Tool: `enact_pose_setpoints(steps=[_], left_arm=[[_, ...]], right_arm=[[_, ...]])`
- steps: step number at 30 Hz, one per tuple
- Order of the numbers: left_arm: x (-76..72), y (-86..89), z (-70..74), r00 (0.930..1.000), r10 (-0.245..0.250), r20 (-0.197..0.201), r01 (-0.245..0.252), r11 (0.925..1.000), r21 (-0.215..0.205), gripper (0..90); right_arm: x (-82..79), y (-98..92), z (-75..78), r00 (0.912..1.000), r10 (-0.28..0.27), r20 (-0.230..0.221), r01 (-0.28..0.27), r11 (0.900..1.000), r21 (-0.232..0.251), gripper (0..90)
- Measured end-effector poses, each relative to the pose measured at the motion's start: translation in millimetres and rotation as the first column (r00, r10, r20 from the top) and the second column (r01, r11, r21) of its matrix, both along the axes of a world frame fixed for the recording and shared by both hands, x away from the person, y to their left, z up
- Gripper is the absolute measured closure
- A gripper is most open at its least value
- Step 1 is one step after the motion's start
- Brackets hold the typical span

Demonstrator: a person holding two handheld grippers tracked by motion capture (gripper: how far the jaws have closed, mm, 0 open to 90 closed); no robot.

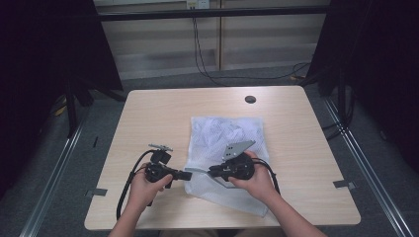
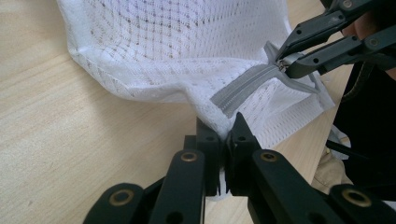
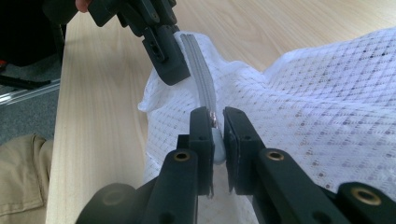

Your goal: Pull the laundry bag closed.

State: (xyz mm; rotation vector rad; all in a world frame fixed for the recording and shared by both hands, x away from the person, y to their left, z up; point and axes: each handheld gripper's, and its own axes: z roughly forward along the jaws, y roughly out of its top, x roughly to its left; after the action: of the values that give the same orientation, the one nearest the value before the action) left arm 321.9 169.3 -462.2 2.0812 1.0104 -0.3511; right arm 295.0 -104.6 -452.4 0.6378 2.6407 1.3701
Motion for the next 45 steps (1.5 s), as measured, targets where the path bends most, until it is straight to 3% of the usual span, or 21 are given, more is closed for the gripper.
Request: enact_pose_setpoints(steps=[36,42,45], left_arm=[[-2.2,4.3,-1.3,0.9998,0.012,-0.016,-0.012,0.9999,-0.005,86.5],[-2.6,5.3,-0.9,0.9994,0.031,-0.017,-0.032,0.9995,-0.005,86.5],[-1.8,5.8,-0.9,0.9996,0.017,-0.021,-0.017,0.9998,-0.006,86.5]], right_arm=[[-0.5,-9.9,-1.0,0.9998,0.009,-0.020,-0.009,1.000,0.010,82.5],[0.4,-13.5,-1.2,0.9998,0.007,-0.018,-0.007,1.000,0.016,82.5],[0.4,-15.0,-0.9,0.9998,0.007,-0.016,-0.006,1.000,0.017,82.5]])
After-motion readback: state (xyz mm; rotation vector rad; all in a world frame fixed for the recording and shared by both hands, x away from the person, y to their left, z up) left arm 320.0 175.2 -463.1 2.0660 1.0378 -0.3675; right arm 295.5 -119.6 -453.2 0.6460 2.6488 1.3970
